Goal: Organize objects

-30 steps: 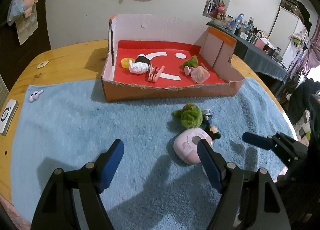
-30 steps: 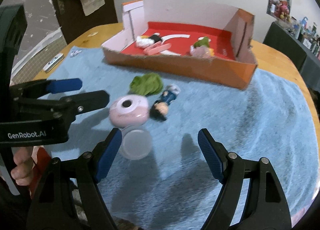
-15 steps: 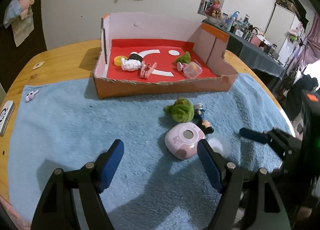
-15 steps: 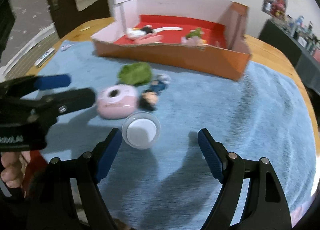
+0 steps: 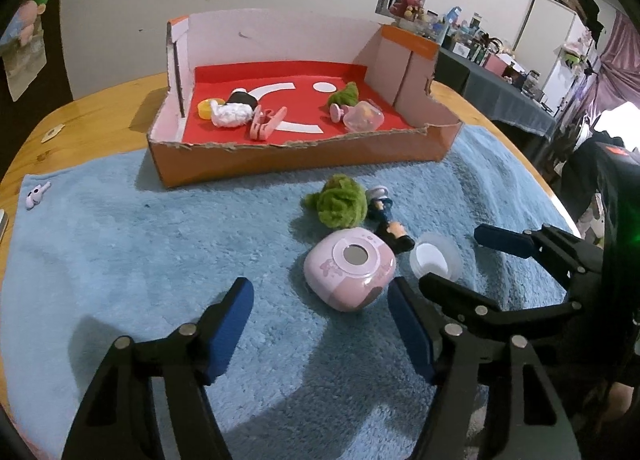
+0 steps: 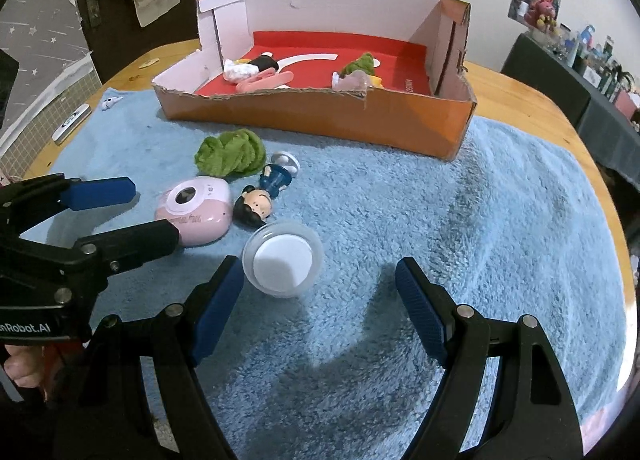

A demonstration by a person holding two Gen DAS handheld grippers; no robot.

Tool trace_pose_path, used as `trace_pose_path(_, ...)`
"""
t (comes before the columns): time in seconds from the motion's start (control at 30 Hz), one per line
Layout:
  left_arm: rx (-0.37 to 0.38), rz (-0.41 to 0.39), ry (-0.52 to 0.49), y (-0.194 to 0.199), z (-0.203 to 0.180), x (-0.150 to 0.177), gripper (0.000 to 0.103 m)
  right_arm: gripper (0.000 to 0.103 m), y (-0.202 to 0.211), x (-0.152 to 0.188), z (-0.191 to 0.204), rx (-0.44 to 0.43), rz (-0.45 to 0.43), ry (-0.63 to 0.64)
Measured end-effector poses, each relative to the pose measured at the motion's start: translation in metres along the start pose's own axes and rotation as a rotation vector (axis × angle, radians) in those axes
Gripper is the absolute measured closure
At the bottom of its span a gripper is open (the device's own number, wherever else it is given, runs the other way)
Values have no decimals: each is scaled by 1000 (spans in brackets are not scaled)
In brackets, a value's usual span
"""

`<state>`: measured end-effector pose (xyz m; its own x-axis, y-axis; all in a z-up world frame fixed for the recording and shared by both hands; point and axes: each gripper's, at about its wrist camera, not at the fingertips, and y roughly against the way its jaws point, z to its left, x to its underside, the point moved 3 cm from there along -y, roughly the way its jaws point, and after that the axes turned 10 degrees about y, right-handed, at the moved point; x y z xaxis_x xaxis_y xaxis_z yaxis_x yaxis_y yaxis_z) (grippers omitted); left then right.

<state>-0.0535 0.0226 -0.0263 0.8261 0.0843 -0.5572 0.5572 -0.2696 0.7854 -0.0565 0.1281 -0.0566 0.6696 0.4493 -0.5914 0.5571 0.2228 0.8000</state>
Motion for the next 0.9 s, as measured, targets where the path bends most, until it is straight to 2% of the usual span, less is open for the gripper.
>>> trace_pose_path(0.2, 19, 17, -34, -6, -6, 1, 47, 26, -3, -2, -4, 14, -6, 14)
trace_pose_path(0.33, 26, 18, -60, -9, -11, 1, 49, 28, -3, -2, -11, 27, -7, 6)
trace_pose_path(0.4, 29, 22, -64, -11, -13, 1, 51, 37, -3, -3, -14, 23, -10, -3)
trace_pose_path(0.63, 26, 22, -70, -15, -15, -2, 52, 54, -7, -5, -12, 1, -5, 8)
trace_pose_path(0.73, 25, 22, -72, -15, -15, -2, 52, 58, -8, -7, -10, -4, -6, 13)
trace_pose_path(0.77, 25, 22, -73, -16, -16, -3, 52, 64, -8, -7, -9, -8, -7, 13)
trace_pose_path(0.9, 26, 18, -71, -19, -16, -6, 52, 64, -7, -8, -9, -18, -8, 13)
